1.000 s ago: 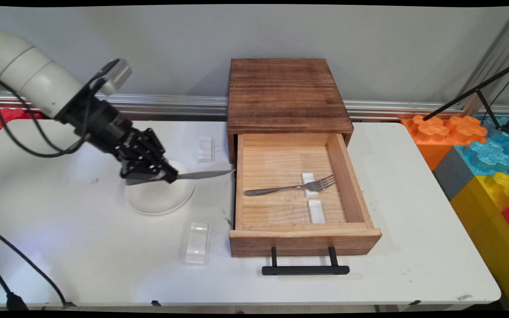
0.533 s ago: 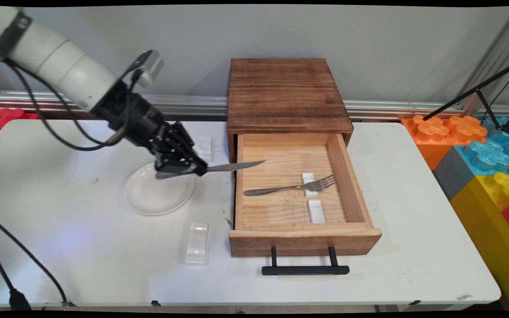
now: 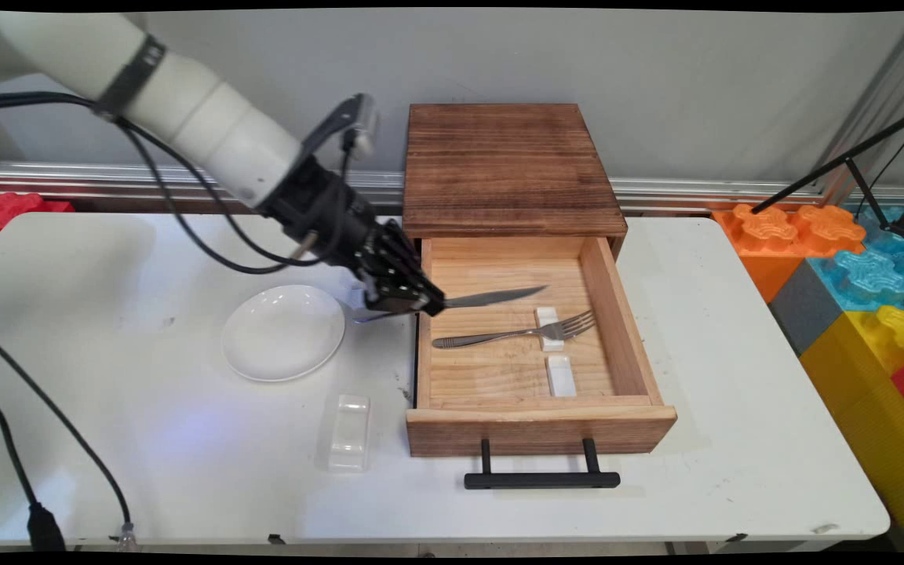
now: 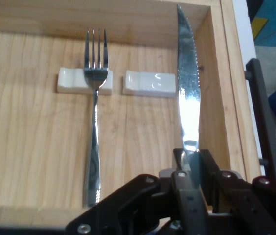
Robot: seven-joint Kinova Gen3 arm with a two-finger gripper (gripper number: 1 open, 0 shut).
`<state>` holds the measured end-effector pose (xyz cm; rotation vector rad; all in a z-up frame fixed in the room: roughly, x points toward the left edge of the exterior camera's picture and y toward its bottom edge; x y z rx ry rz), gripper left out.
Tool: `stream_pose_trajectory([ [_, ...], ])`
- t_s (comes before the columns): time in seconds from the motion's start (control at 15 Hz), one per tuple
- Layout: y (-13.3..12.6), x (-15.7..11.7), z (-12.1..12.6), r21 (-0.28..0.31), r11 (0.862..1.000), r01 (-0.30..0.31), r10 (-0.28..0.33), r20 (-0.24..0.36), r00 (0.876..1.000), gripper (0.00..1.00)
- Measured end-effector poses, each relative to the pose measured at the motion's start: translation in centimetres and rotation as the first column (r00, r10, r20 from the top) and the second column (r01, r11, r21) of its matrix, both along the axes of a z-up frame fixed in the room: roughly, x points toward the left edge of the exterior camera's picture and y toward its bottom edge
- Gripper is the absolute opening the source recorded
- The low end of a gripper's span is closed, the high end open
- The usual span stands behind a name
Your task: Place the picked object into the drawer
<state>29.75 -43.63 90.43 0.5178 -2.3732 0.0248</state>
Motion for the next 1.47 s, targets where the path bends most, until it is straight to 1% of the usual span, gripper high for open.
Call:
stream_pose_trajectory([
  [0.13,-0.4,-1.8,-0.4,0.004,1.000,-0.007,0.007,0.000,1.000,0.00],
  [0.33,-0.7,-3.7,-0.9,0.010,1.000,-0.012,0.012,0.000,1.000,0.00],
  [0.73,-1.5,-7.8,-3.1,0.038,0.999,-0.029,0.028,0.014,1.000,0.00],
  [1.0,-2.2,-9.8,-4.8,0.044,0.998,-0.037,0.036,0.023,0.999,0.00],
  [1.47,-3.3,-11.5,-8.5,0.040,0.999,-0.033,0.031,0.053,0.998,0.00],
])
